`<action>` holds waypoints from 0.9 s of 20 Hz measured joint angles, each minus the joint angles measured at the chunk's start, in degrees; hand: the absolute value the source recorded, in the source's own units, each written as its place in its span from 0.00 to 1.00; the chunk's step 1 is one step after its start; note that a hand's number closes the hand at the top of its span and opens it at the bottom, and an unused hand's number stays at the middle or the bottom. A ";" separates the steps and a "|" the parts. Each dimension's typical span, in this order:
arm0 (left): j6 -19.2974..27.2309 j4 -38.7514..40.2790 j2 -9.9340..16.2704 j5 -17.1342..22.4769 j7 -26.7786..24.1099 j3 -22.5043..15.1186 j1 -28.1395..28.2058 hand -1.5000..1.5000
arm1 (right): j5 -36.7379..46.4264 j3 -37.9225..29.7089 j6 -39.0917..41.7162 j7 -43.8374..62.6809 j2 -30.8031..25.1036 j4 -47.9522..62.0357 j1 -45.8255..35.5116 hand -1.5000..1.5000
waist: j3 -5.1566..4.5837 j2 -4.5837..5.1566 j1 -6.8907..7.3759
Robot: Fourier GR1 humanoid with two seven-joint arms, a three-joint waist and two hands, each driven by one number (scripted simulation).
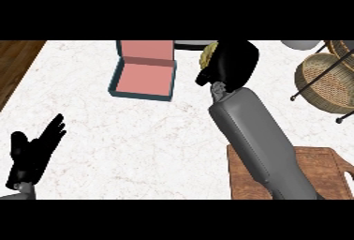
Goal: Pick the squash from the cutting board and place it in the tiered basket
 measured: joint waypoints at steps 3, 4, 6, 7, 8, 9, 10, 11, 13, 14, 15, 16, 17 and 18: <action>-0.45 0.81 0.80 0.47 -0.27 1.03 -0.20 0.50 | 1.93 -1.58 -0.12 0.52 0.05 0.55 -3.67 1.00 | 0.02 0.05 -0.65; -0.32 0.89 0.77 0.45 -0.53 1.19 -0.11 0.50 | 2.34 -2.36 -0.45 0.48 0.07 0.88 -4.53 1.00 | 0.03 0.07 -0.78; -0.56 1.73 1.15 0.54 -1.03 1.68 -0.33 0.50 | 3.44 -4.22 -1.13 -0.01 -0.03 1.00 -5.67 1.00 | 0.04 0.10 -1.15; -0.33 0.98 0.75 0.37 -1.03 1.42 0.39 0.50 | 3.47 -5.48 -1.36 -0.55 -0.80 0.71 -6.00 1.00 | 0.06 0.08 -1.24; 0.08 0.67 0.30 0.12 -0.85 1.14 0.36 0.50 | 3.50 -6.79 -1.58 -1.07 -1.51 0.96 -6.59 1.00 | 0.07 0.08 -1.34; 0.31 0.59 0.19 0.12 -0.49 1.19 0.16 0.50 | 3.15 -8.45 -1.84 -1.84 -2.69 1.61 -7.51 1.00 | 0.07 0.12 -1.38; -0.13 0.29 0.62 0.33 -0.44 1.45 0.42 0.50 | 3.17 -9.79 -2.59 -2.67 -3.59 2.54 -8.22 1.00 | 0.08 0.16 -1.32; -0.19 0.06 0.52 0.28 -0.80 1.44 0.98 0.50 | 3.38 -10.59 -3.49 -3.35 -4.02 2.91 -8.11 1.00 | 0.09 0.15 -1.35; -0.18 -0.58 0.45 0.24 -0.18 1.33 0.99 0.50 | 3.05 -13.00 -6.15 -5.60 -5.76 5.15 -8.57 1.00 | 0.10 0.23 -1.30; 0.04 -1.27 0.13 0.21 0.16 1.18 1.15 0.50 | 2.85 -14.16 -7.15 -6.61 -6.74 6.76 -9.35 1.00 | 0.11 0.26 -1.23; -0.33 -1.25 0.52 0.46 0.03 1.53 1.16 0.50 | 2.89 -15.22 -8.43 -7.17 -7.29 9.36 -10.62 1.00 | 0.10 0.33 -1.06; -0.59 -1.35 0.73 0.49 -0.39 1.71 1.52 0.50 | 2.71 -16.20 -9.27 -7.94 -8.20 11.31 -11.63 1.00 | 0.10 0.36 -0.99; -0.52 -1.55 0.74 0.58 0.31 1.77 1.14 0.50 | 2.46 -16.94 -10.48 -9.21 -9.23 12.42 -11.40 1.00 | 0.09 0.35 -1.06; -0.37 -1.98 0.45 0.44 0.59 1.51 1.17 0.50 | 2.27 -17.83 -12.09 -10.46 -10.21 14.25 -11.48 1.00 | 0.10 0.39 -1.01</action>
